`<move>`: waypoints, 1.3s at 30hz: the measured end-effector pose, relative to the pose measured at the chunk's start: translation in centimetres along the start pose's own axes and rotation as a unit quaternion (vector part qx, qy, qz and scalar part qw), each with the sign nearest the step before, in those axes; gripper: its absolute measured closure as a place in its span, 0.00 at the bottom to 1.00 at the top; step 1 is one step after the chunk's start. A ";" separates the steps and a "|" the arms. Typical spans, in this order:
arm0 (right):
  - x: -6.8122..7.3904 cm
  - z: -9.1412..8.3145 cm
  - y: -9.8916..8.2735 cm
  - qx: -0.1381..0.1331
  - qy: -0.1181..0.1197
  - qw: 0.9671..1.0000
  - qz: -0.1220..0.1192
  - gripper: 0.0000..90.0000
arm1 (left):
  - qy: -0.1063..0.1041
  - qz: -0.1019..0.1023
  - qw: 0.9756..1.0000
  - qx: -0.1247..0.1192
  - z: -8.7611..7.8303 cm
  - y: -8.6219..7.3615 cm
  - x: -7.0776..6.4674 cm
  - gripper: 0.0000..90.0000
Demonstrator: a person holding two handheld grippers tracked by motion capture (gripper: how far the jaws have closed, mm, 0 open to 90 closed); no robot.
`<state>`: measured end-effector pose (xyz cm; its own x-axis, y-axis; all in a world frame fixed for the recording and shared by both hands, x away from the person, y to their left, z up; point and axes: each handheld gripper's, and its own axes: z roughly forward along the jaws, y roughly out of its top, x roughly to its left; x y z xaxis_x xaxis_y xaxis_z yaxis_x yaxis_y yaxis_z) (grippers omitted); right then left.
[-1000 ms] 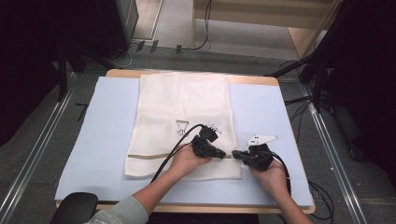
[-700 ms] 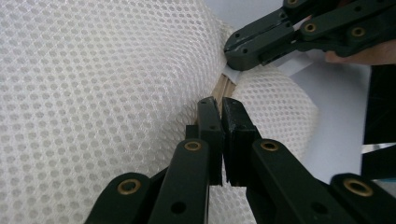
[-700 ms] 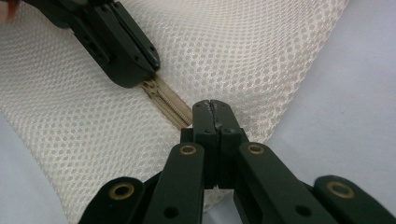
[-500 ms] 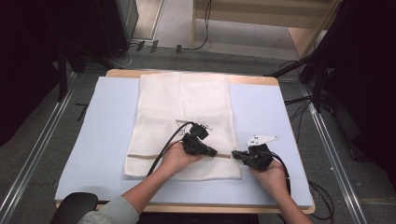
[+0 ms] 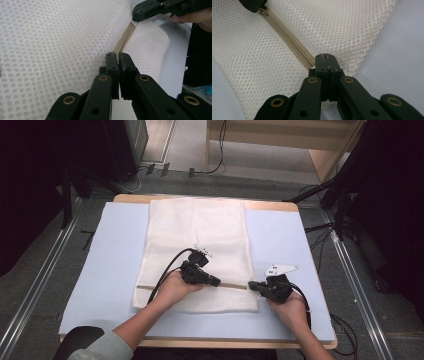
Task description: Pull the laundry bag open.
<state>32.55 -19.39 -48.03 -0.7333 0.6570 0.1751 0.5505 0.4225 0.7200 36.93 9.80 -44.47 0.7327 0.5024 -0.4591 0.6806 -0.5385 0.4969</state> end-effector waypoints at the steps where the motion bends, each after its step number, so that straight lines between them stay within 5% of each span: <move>1: 0.0 0.0 0.0 0.000 0.001 1.000 0.001 1.00 | 0.002 -0.002 1.000 -0.003 -0.3 -0.1 0.1 0.99; 21: -0.2 0.0 0.0 -0.001 0.004 1.000 0.000 1.00 | 0.005 0.002 1.000 0.002 -2.6 -1.4 0.9 0.99; 29: -0.2 0.0 0.0 -0.001 0.004 1.000 0.000 1.00 | 0.006 -0.011 1.000 -0.005 -4.2 -2.4 1.6 0.99; 39: -0.2 0.0 0.0 -0.001 0.005 1.000 0.002 1.00 | 0.014 -0.038 0.999 -0.016 -8.3 -6.0 3.8 0.99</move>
<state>32.67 -19.58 -48.08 -0.7355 0.6519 0.1843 0.5523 0.4194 0.7205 35.59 20.50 -43.10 0.6788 0.5597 -0.4754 0.7330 -0.4768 0.4852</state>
